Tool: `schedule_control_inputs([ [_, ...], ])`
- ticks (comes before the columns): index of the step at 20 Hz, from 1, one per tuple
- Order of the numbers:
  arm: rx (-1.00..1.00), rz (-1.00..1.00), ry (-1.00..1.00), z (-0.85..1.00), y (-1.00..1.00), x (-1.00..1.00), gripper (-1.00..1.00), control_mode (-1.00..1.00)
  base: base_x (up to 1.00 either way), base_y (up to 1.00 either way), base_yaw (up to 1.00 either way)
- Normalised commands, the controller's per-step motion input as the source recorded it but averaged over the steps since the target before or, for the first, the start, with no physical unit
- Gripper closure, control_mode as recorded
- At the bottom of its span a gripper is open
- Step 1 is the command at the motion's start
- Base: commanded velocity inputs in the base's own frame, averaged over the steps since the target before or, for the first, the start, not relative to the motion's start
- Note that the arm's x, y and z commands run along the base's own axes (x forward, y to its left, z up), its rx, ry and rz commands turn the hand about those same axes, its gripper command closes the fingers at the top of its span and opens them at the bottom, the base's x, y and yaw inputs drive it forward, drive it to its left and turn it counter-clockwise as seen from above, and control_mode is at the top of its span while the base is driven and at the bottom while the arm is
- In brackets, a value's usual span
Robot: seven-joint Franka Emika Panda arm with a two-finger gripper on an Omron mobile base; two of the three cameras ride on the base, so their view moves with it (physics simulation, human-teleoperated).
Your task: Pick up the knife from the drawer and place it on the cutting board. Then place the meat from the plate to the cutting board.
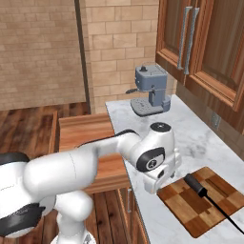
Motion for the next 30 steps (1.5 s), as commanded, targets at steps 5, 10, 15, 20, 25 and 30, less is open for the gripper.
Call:
schedule_control_inputs([
  [5,-0.07,0.29,0.07,0.00,0.44,0.02,-1.00,-1.00,0.00,0.00,0.00],
  [10,-0.03,0.00,0.01,-0.02,0.08,0.04,-1.00,-1.00,0.00,0.00,0.00],
  [15,-0.03,0.00,0.03,-0.02,0.08,0.03,-1.00,1.00,0.00,0.00,0.00],
  [20,0.00,0.00,0.00,0.00,0.00,0.00,-1.00,1.00,-0.23,0.26,-0.16],
  [25,0.00,0.00,0.00,0.00,0.00,0.00,-1.00,1.00,-0.37,0.65,-0.28],
  [30,0.00,0.00,0.00,0.00,0.00,0.00,-1.00,1.00,-0.26,0.67,-0.25],
])
